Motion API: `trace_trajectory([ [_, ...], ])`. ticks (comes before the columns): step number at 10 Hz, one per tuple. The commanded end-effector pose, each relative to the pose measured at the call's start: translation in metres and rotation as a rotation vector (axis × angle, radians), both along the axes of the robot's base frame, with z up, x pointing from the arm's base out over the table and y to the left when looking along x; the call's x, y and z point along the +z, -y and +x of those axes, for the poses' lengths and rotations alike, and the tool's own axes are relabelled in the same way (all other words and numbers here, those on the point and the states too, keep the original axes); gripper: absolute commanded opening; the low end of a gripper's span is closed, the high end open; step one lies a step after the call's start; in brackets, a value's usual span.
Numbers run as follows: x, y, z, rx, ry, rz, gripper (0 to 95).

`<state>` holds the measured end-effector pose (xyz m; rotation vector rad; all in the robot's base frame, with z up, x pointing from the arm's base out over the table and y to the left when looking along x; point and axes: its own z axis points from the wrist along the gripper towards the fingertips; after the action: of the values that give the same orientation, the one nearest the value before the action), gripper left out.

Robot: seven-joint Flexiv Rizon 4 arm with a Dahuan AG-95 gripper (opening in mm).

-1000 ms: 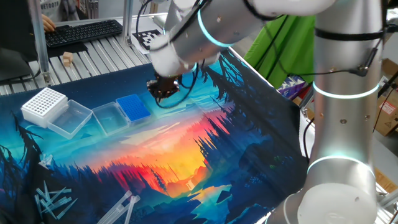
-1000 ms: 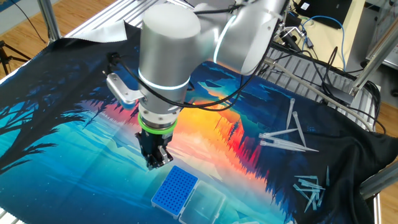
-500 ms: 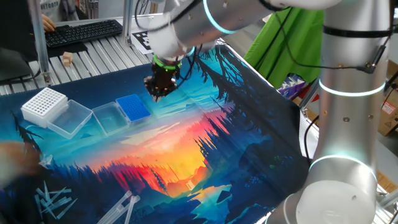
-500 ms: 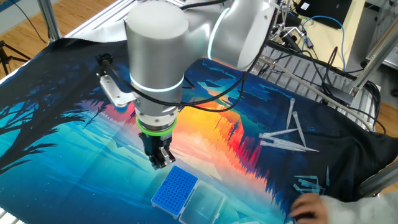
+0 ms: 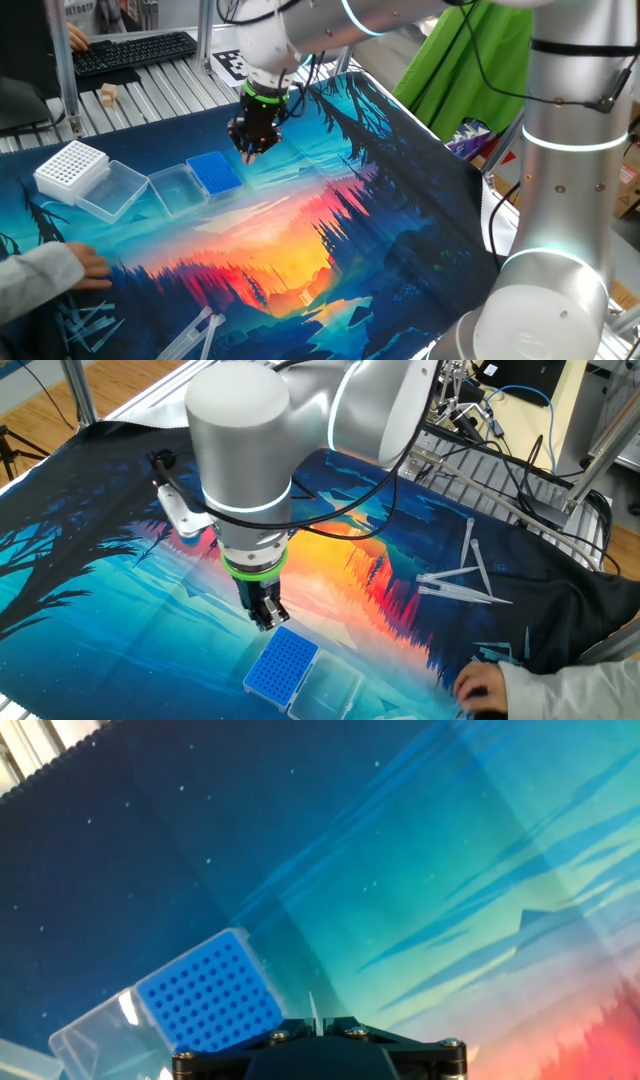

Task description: Insert a small pipette tip into the holder for small pipette tips

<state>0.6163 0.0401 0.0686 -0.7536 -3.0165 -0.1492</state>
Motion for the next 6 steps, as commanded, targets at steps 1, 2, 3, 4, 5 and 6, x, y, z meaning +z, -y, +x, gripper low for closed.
trace_trajectory([
  [1,0.001,-0.006,-0.005,-0.020,-0.013,0.024,0.0],
  [2,0.002,-0.009,-0.007,-0.025,-0.014,0.025,0.0],
  [3,0.002,-0.012,-0.010,-0.031,-0.019,0.030,0.0],
  [4,0.002,-0.014,-0.012,-0.040,-0.021,0.037,0.0],
  [5,0.001,-0.018,-0.015,-0.045,-0.022,0.042,0.0],
  [6,0.001,-0.020,-0.017,-0.049,-0.024,0.047,0.0],
])
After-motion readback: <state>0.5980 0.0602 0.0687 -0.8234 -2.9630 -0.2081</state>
